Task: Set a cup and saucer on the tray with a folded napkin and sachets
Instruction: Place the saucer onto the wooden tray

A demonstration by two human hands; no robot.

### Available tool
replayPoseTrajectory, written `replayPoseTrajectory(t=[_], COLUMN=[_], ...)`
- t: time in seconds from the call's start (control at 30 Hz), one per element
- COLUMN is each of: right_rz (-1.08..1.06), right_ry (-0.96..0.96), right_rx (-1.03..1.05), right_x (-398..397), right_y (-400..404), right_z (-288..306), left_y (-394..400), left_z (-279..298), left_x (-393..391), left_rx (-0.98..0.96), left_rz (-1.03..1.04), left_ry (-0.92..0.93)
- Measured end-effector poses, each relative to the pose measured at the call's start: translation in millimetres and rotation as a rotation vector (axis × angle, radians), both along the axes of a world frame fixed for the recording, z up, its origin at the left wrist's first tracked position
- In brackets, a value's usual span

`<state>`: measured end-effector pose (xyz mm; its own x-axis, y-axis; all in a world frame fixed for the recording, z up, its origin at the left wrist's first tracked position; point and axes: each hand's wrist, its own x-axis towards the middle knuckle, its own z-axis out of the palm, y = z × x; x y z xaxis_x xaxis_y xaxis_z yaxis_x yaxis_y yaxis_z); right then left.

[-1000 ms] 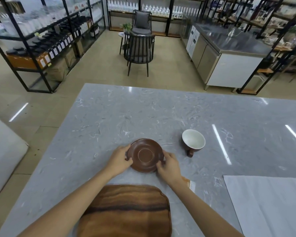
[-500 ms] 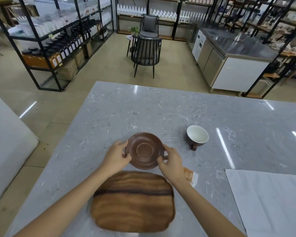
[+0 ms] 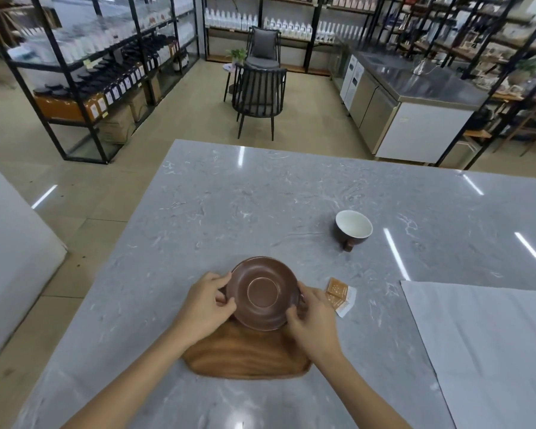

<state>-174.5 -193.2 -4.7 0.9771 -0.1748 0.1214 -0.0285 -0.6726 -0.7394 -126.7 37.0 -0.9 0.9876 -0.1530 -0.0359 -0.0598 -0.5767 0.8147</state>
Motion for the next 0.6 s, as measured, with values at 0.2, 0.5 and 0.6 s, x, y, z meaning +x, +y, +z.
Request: replayPoseTrajectory(t=[0.2, 0.5, 0.6], right_rz=[-0.008, -0.025, -0.023], right_ry=[0.058, 0.13, 0.089], right_rx=[0.008, -0.043, -0.063], right_x=[-31.0, -53.8, -58.2], right_y=[5.7, 18.1, 19.2], right_z=[-3.9, -19.6, -24.3], left_y=[4.1, 9.6, 7.9], left_z=[-12.8, -26.2, -29.6], left_x=[-29.9, -56.2, -62.8], left_rx=[-0.034, -0.078, -0.065], left_rz=[0.003, 0.085, 0.105], left_ry=[0.051, 0.077, 0.058])
